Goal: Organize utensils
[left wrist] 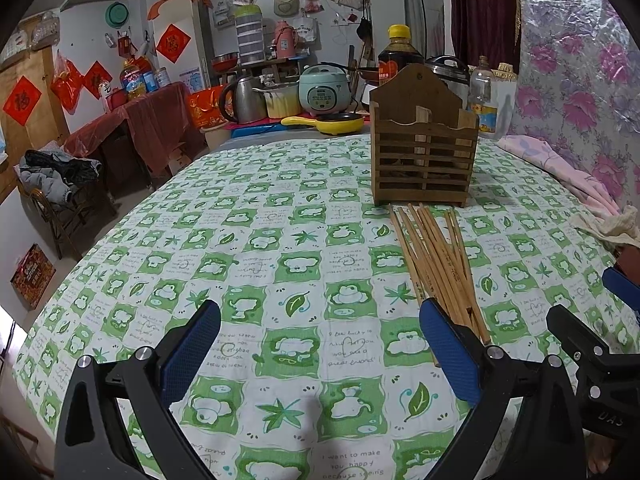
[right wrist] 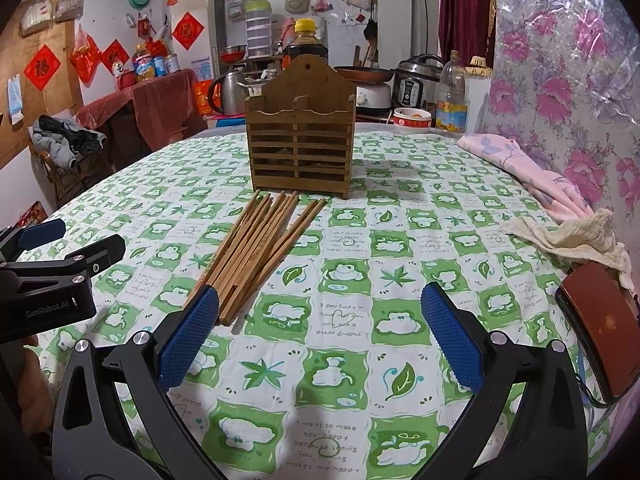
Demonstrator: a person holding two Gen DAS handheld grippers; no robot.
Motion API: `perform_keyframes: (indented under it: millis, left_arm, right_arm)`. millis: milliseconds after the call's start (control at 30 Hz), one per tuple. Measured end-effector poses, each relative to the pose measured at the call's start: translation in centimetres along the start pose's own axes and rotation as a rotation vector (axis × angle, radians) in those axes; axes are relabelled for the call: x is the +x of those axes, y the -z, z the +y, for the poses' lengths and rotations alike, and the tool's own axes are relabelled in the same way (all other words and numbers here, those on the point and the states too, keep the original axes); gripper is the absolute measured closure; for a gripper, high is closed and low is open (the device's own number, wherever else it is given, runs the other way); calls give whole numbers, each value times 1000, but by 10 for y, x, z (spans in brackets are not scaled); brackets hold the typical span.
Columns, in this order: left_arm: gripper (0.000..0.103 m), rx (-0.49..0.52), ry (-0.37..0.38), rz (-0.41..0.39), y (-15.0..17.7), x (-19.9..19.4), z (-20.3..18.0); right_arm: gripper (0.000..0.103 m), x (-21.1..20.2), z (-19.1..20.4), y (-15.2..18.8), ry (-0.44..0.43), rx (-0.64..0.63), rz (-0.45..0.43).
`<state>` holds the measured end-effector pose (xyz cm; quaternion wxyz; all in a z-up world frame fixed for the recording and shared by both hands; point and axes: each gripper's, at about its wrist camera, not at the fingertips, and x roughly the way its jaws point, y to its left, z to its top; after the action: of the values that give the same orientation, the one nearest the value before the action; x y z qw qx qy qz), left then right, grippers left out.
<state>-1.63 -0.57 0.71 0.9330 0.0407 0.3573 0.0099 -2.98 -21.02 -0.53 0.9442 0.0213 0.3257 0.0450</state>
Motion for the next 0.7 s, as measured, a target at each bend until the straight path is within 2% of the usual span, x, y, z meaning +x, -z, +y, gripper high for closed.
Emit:
perform_keyframes:
  millis: [700]
  left_arm:
    - [5,0,-1,-1,0,0,0]
  right_arm:
    - [6,2,3,0,-3,-5,2]
